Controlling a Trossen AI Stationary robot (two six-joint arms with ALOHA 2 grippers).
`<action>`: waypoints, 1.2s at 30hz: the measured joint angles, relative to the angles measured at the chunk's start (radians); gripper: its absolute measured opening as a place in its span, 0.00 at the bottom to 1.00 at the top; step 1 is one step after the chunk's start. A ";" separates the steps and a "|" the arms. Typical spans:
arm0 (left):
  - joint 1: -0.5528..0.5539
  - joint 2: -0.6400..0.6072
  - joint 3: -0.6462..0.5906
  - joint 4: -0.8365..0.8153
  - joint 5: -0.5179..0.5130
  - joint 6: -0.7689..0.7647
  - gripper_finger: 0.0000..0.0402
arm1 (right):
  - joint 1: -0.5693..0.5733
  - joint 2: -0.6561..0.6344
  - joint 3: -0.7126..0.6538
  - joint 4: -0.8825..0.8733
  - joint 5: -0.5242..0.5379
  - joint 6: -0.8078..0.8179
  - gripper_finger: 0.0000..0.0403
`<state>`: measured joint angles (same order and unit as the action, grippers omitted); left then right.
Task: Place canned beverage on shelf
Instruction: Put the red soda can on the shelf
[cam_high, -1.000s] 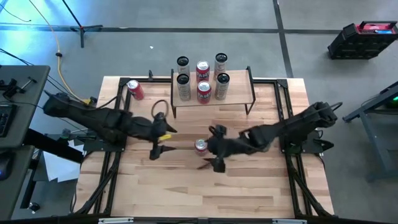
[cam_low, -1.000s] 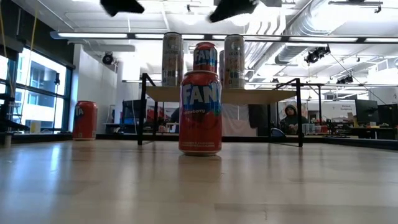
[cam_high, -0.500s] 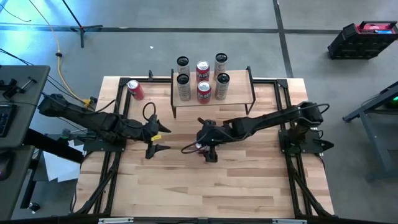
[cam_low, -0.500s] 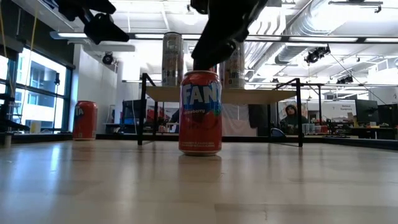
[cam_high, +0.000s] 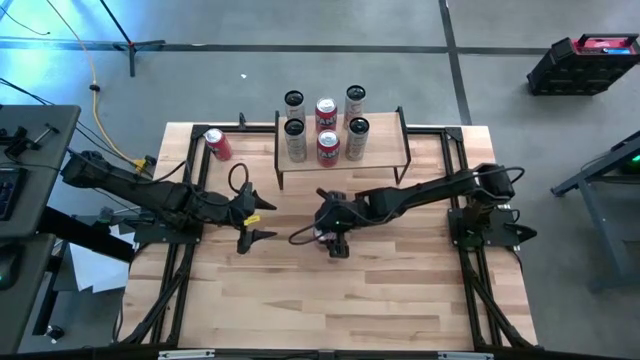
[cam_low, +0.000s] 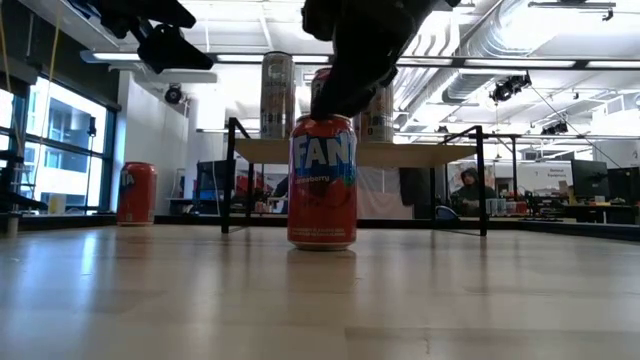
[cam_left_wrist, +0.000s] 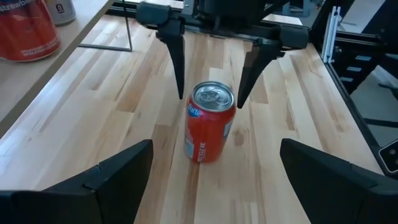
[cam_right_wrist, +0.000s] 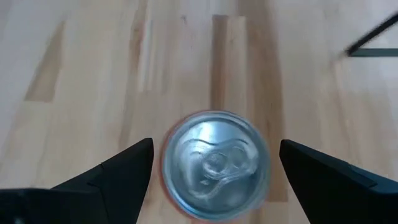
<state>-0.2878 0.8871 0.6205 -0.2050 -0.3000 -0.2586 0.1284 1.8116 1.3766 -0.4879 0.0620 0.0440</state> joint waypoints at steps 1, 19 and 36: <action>0.000 0.000 0.000 0.000 0.000 0.001 0.86 | 0.000 0.004 0.000 0.002 -0.017 0.000 0.83; -0.001 0.000 0.000 -0.006 0.001 0.001 0.86 | -0.011 0.057 -0.001 -0.015 -0.053 0.041 0.83; -0.001 -0.002 0.000 -0.008 0.036 0.016 0.86 | -0.012 0.049 0.014 -0.052 -0.083 0.025 0.70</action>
<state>-0.2886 0.8850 0.6205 -0.2133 -0.2641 -0.2426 0.1159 1.8604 1.3910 -0.5403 -0.0209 0.0689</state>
